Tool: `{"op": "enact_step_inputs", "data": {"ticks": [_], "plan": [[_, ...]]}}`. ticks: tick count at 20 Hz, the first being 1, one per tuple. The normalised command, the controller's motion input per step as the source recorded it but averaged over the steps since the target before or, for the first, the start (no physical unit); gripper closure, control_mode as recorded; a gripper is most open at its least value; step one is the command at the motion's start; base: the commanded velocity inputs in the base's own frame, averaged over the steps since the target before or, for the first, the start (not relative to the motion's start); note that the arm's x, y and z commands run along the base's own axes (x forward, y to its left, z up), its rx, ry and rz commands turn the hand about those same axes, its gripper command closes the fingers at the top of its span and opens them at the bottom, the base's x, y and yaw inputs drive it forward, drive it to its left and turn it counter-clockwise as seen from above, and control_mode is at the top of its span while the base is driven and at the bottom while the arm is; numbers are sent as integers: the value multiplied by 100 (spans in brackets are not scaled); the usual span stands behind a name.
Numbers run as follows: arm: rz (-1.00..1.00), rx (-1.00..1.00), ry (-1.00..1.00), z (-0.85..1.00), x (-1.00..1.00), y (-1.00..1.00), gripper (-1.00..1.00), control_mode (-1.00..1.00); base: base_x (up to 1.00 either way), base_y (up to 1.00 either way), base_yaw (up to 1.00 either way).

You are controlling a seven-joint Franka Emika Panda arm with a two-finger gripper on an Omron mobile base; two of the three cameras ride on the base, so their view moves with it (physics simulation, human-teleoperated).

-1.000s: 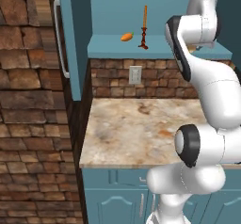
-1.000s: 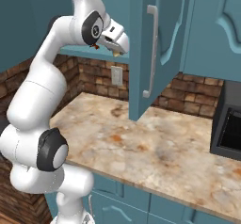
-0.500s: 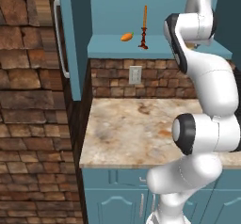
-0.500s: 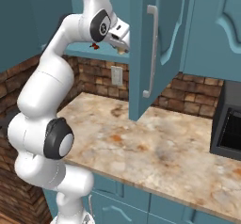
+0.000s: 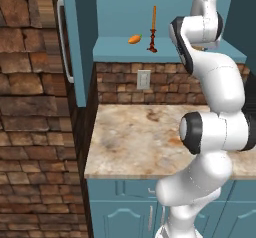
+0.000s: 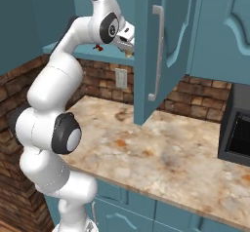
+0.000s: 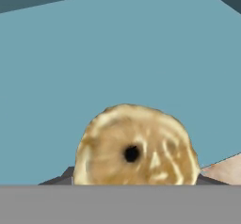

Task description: Pick the candle and candle from the dining table and place them in the open cabinet. Close the cabinet after placing the objects.

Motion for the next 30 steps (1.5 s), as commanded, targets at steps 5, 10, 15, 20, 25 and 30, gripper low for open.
{"op": "enact_step_inputs", "data": {"ticks": [5,10,15,20,25,30], "plan": [[0,0,1,-12,34,-6,100,-100,0,0,0],[0,0,0,-16,36,-10,100,-100,0,0,0],[0,0,0,-21,37,-14,100,-100,0,0,0],[0,0,0,-23,43,-7,-100,-100,0,0,0],[0,0,1,-15,35,-6,-100,-100,0,0,0],[0,0,-1,-5,4,-19,-100,-100,0,0,0]]}}
